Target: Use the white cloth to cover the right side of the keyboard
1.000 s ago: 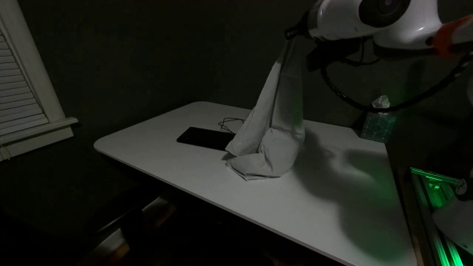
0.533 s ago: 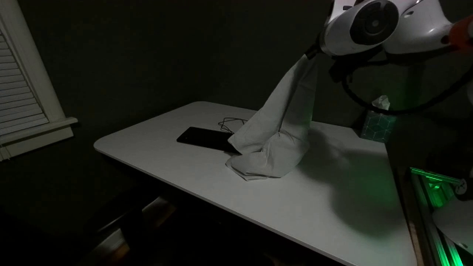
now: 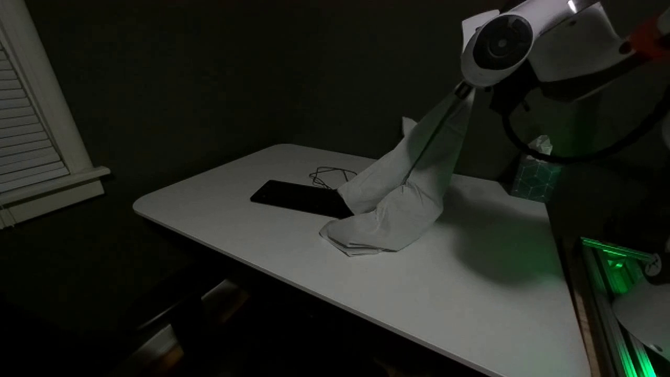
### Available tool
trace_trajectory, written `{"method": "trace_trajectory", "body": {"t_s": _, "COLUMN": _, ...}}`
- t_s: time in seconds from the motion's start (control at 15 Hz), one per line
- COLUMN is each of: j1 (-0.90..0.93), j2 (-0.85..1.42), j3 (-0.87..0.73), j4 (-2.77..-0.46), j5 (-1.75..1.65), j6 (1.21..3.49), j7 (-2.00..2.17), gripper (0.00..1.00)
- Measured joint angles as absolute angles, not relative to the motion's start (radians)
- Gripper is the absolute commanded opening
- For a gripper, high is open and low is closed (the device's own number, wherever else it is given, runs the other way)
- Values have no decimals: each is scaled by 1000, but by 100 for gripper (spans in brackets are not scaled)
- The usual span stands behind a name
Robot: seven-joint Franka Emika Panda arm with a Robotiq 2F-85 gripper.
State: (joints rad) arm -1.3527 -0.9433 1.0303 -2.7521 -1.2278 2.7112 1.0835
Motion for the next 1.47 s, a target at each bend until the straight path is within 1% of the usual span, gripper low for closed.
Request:
{"method": "trace_trajectory", "body": {"t_s": 0.07, "j1": -1344, "j2": -919, "j3": 1025, "j4": -2751, "j5": -1214, "j6": 2660, "j7": 1021, "gripper": 42}}
{"method": "trace_trajectory", "body": {"t_s": 0.13, "j1": -1330, "j2": -899, "j3": 1016, "j4": -2751, "j5": -1192, "j6": 2612, "j7": 953, "gripper": 51}}
{"method": "trace_trajectory", "body": {"t_s": 0.27, "j1": -1266, "j2": -850, "j3": 972, "j4": -2751, "j5": -1159, "j6": 2504, "j7": 812, "gripper": 66}}
{"method": "trace_trajectory", "body": {"t_s": 0.4, "j1": -1142, "j2": -787, "j3": 879, "j4": -2751, "j5": -1132, "j6": 2401, "j7": 686, "gripper": 80}}
{"method": "trace_trajectory", "body": {"t_s": 0.47, "j1": -1071, "j2": -762, "j3": 822, "j4": -2750, "j5": -1100, "j6": 2366, "j7": 620, "gripper": 89}}
{"method": "trace_trajectory", "body": {"t_s": 0.53, "j1": -997, "j2": -744, "j3": 766, "j4": -2746, "j5": -1055, "j6": 2336, "j7": 550, "gripper": 95}}
{"method": "trace_trajectory", "body": {"t_s": 0.6, "j1": -923, "j2": -734, "j3": 714, "j4": -2740, "j5": -1002, "j6": 2305, "j7": 480, "gripper": 100}}
{"method": "trace_trajectory", "body": {"t_s": 0.93, "j1": -536, "j2": -741, "j3": 502, "j4": -2665, "j5": -680, "j6": 2084, "j7": 170, "gripper": 100}}
{"method": "trace_trajectory", "body": {"t_s": 1.2, "j1": -223, "j2": -750, "j3": 337, "j4": -2571, "j5": -534, "j6": 1862, "j7": 66, "gripper": 100}}
{"method": "trace_trajectory", "body": {"t_s": 1.33, "j1": -105, "j2": -750, "j3": 261, "j4": -2528, "j5": -480, "j6": 1786, "j7": 37, "gripper": 100}}
{"method": "trace_trajectory", "body": {"t_s": 1.47, "j1": -25, "j2": -750, "j3": 198, "j4": -2486, "j5": -419, "j6": 1731, "j7": 8, "gripper": 100}}
